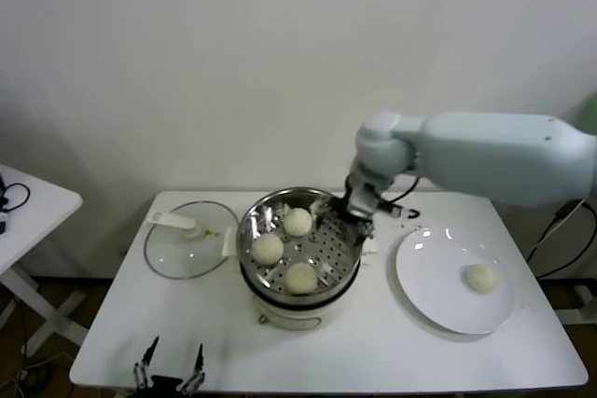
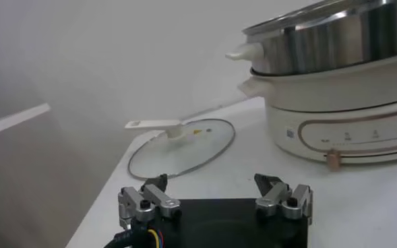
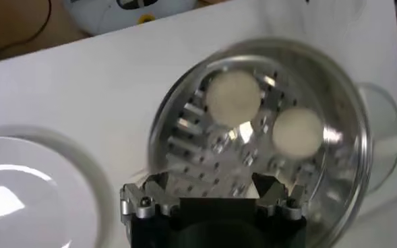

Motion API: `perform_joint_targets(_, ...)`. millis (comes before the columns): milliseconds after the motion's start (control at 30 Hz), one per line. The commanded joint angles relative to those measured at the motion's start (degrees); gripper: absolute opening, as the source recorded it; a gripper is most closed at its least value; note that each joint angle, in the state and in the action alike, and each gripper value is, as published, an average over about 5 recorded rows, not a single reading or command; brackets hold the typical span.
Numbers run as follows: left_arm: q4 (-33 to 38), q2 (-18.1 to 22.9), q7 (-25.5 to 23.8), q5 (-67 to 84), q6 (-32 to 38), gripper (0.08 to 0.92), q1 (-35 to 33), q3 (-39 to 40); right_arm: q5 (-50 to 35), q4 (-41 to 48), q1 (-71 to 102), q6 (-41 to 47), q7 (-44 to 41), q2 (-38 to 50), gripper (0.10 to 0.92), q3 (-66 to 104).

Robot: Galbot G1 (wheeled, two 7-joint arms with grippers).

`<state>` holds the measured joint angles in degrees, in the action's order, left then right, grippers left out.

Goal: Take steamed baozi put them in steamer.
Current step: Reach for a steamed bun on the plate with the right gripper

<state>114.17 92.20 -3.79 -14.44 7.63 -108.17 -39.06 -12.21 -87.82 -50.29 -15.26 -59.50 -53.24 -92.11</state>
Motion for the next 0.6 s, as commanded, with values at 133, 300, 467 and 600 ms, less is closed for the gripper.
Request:
perform_joint_targets(133,0.18,-0.02,-0.01,0.47,-0.12,0.823,-0.14,0.23,-8.76,9.18,-5.73,7.73,-3.85,19.63,0.823,-15.81)
perform_joint_targets(300,-0.24,-0.05,-0.01,0.47,0.00,0.823,-0.13,0.20,0.11,12.61,4.53,9.93,-2.15,25.94,0.823,-9.23)
perform_joint_targets(467,-0.41,-0.15,-0.10,0.36,-0.19,0.823,-0.14,0.05,4.54,17.65,17.98,11.04,-1.31,28.53,0.823,3.16)
perform_joint_targets(600,-0.56,-0.17,-0.09,0.04,-0.32,0.823,-0.27,0.00,7.88,20.27,27.22,11.75,-0.53,28.86,0.823,11.59)
